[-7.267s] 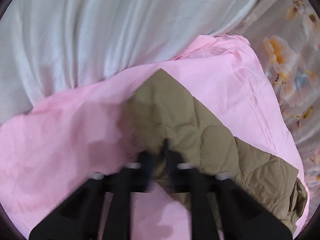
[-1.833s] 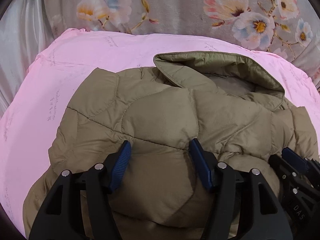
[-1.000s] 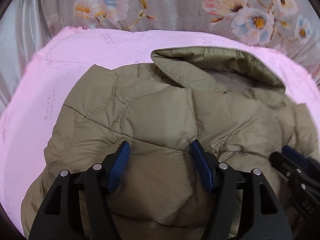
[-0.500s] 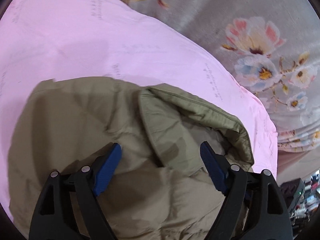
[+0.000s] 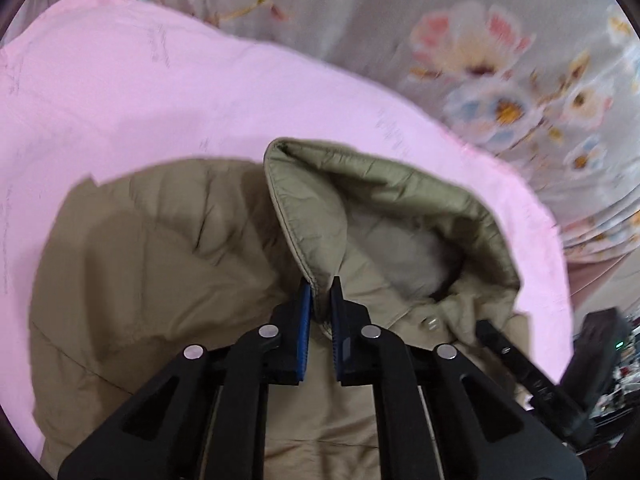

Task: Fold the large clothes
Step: 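Grasp the collar with the left tool while the right tool grasps the jacket shoulder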

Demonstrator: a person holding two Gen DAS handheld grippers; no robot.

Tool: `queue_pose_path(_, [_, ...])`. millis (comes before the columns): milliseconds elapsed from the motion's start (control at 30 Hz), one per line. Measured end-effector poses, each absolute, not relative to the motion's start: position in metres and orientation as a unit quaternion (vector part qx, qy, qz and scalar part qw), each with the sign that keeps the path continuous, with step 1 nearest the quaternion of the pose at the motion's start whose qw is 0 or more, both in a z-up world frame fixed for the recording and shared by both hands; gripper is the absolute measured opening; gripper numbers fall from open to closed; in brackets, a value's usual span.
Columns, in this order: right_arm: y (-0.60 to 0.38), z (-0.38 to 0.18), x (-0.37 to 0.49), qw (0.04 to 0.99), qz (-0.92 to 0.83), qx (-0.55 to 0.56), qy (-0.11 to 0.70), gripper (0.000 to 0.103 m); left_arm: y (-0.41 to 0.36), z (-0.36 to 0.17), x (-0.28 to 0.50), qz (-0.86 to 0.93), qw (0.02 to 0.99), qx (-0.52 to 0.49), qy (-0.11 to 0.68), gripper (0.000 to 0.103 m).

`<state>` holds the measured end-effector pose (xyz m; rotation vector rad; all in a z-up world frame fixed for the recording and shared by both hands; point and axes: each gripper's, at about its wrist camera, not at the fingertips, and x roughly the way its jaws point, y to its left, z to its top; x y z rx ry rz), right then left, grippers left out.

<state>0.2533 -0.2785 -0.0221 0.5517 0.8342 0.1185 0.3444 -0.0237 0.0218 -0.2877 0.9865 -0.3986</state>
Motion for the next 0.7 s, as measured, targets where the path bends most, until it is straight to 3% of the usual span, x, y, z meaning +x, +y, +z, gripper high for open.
queue_pose_path(400, [-0.272,-0.049,0.254,0.874,0.041,0.236,0.423,0.001,-0.041,-0.008,0.333,-0.159,0.886,-0.048,0.434,0.009])
queue_pose_path(600, [-0.29,-0.024,0.221,0.879,0.016,0.255,0.403,0.018,-0.02,0.018,0.313,-0.151,0.896,-0.044,0.415,0.018])
queue_pose_path(700, [-0.294,0.004,0.209,0.904,-0.005,0.223,0.366,0.017,-0.009,0.043,0.31,-0.136,0.909,-0.054,0.39,0.02])
